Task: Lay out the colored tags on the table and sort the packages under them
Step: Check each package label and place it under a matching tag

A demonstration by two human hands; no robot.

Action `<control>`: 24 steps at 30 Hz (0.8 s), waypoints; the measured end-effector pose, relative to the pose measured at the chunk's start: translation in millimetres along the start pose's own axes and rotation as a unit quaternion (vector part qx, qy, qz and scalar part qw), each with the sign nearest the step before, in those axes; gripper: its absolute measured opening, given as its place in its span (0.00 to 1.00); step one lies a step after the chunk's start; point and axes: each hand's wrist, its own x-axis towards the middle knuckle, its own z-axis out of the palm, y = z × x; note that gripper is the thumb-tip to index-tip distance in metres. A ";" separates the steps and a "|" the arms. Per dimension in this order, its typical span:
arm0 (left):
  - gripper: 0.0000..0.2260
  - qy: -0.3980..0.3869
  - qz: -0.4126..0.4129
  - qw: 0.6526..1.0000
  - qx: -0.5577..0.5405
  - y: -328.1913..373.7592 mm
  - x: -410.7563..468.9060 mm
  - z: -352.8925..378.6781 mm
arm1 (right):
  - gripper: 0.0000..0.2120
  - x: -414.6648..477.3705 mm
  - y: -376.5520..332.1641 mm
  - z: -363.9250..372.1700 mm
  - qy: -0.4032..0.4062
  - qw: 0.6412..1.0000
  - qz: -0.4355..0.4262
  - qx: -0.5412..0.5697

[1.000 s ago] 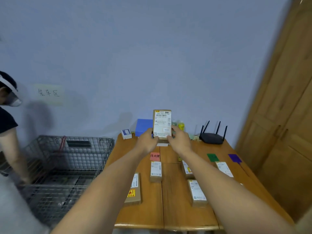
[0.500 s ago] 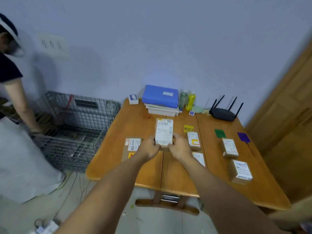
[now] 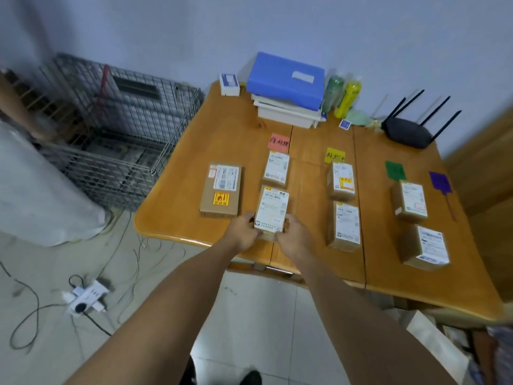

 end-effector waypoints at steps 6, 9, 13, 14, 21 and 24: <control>0.23 -0.002 -0.043 0.999 -0.026 -21.9 15.8 9.1 | 0.21 23.6 16.2 24.3 -0.009 1.000 0.004 0.021; 0.24 -0.008 -0.057 0.998 -0.035 -23.9 23.5 12.8 | 0.21 33.1 23.8 28.0 -0.014 0.999 0.009 0.028; 0.23 -0.014 -0.063 0.997 -0.049 -22.7 26.6 17.9 | 0.21 41.3 29.9 30.4 -0.017 0.999 0.010 0.038; 0.24 -0.016 -0.064 0.996 -0.052 -24.1 27.8 19.6 | 0.21 42.6 31.4 31.0 -0.019 0.999 0.015 0.044; 0.35 -0.077 -0.072 0.990 -0.097 -30.5 27.2 24.8 | 0.27 41.5 40.2 36.7 -0.050 0.980 0.060 0.186; 0.31 -0.082 -0.068 0.989 -0.104 -25.7 23.2 22.3 | 0.27 37.0 38.6 38.5 -0.046 0.982 0.054 0.176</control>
